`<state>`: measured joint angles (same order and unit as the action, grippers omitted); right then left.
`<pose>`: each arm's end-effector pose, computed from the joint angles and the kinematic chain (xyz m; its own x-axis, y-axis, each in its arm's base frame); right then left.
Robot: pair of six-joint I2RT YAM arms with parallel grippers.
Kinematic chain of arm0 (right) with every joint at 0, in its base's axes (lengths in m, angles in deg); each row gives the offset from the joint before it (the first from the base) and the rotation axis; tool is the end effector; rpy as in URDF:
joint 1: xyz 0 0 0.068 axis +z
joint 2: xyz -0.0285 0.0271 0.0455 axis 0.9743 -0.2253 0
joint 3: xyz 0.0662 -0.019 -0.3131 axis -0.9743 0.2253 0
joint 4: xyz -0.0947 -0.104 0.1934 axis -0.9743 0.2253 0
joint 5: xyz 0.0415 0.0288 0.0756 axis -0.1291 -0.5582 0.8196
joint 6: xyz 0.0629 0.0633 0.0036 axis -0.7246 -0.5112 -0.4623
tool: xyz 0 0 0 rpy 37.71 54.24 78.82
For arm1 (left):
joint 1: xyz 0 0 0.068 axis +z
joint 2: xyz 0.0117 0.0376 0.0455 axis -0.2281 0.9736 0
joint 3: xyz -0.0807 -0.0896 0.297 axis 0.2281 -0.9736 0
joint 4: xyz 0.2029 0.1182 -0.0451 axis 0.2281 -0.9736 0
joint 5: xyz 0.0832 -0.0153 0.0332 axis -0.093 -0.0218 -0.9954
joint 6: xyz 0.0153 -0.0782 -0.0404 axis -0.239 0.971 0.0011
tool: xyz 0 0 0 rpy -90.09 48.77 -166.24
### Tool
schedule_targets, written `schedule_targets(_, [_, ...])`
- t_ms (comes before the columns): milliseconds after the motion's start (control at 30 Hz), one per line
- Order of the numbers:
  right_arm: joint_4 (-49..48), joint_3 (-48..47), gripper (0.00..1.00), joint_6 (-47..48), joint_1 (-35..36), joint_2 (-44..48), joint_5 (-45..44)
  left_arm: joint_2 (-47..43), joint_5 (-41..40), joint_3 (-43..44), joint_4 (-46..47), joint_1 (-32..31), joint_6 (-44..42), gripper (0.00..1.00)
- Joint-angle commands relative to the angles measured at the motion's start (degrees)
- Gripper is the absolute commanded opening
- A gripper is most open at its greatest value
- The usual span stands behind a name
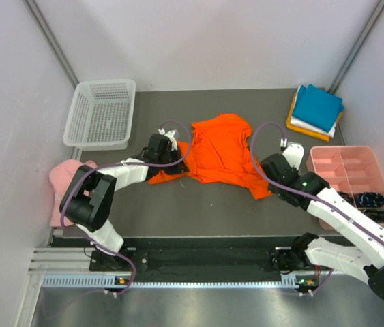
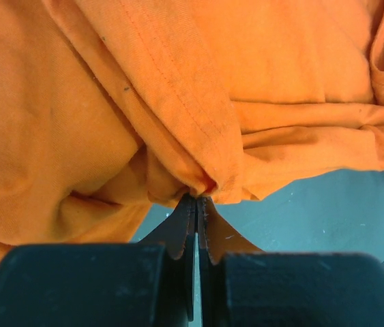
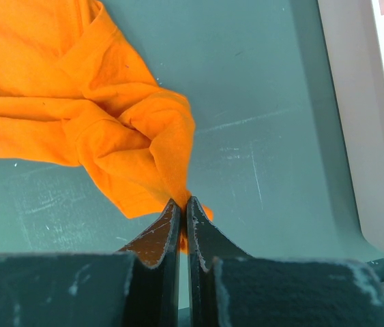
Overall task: Fold and stack the t-shirts
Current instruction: Flatten out the tshirt
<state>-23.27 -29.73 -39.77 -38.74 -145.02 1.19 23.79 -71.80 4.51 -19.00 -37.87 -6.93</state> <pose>0.1433 0.0547 0.2836 -0.6688 0.1584 -0.7264 0.2361 0.9717 -0.0054 0.3121 -0.1698 0.2048 -0.8380 -0.1207 -0.5322 0.2193 0.8185 -0.5309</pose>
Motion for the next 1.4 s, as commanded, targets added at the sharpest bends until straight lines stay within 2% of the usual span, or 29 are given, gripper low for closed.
schedule_targets(0, [-1.16, -1.01, 0.0, -0.21, 0.52, -0.04, -0.04, -3.33, 0.54, 1.81, 1.36, -0.19, 0.27, 0.0])
schedule_targets(1367, [-0.54, -0.22, 0.0, -0.73, 0.52, 1.01, -0.04, -4.03, 3.88, 2.25, 0.75, -0.1, 0.27, 0.0])
